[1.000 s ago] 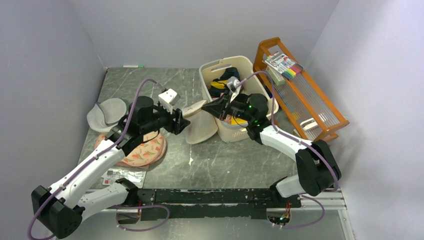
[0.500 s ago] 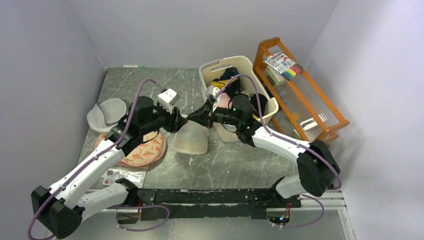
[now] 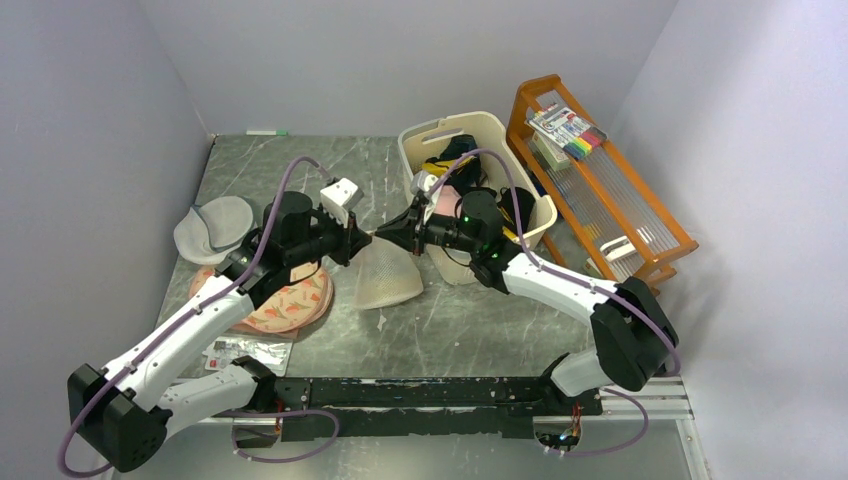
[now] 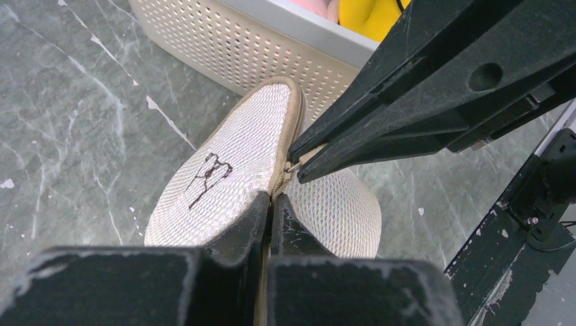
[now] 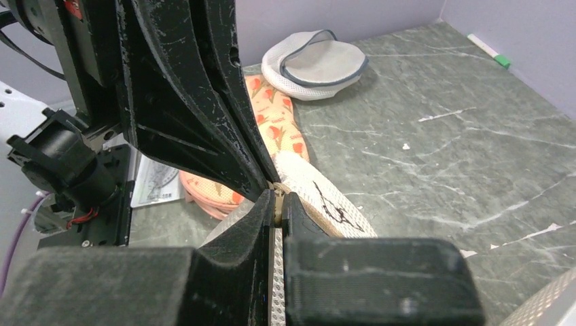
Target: Unzip the laundry bag and remove the bra
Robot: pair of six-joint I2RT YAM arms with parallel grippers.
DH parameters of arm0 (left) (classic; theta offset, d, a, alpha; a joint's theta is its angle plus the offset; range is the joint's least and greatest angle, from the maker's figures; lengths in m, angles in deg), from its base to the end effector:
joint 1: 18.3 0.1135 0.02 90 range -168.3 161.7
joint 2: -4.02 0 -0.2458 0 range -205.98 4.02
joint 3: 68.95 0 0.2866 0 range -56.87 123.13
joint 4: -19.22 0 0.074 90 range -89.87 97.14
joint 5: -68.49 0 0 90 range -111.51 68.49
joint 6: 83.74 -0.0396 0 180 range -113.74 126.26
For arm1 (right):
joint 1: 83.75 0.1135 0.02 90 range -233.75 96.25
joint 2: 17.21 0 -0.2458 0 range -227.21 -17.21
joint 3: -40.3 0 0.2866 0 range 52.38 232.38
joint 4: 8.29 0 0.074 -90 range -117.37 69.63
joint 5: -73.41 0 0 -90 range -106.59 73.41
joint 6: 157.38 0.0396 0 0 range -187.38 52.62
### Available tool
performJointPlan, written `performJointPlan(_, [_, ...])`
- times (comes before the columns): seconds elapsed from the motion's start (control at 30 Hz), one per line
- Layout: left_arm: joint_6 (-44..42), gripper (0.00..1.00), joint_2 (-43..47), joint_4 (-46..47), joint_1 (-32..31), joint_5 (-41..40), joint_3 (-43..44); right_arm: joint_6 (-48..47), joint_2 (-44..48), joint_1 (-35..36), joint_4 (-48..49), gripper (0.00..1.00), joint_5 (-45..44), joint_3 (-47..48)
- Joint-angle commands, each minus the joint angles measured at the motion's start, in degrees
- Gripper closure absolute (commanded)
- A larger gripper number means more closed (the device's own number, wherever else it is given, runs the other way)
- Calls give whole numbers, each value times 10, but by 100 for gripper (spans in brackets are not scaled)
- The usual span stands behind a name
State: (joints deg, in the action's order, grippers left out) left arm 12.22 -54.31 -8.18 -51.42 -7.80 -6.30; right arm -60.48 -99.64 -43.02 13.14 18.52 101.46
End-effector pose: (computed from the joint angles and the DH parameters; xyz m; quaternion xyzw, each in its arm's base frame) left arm 0.2296 -0.1610 0.3002 0.2585 0.7897 -0.2769 0.4826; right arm 0.2588 0.2529 0.2535 -0.4002 0.5820 0.4674 0.5316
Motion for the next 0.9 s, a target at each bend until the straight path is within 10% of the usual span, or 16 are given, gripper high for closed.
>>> performJointPlan(0.0, [-4, 93, 12, 3, 5, -28, 8, -1, 21, -13, 17, 100, -34, -13])
performJointPlan(0.57, [-4, 92, 32, 12, 5, -42, 0, 197, 1, -137, 181, 100, 63, -64])
performJointPlan(0.87, [-6, 53, 35, 16, 4, -21, -1, 195, -21, -128, 148, 100, 81, -36])
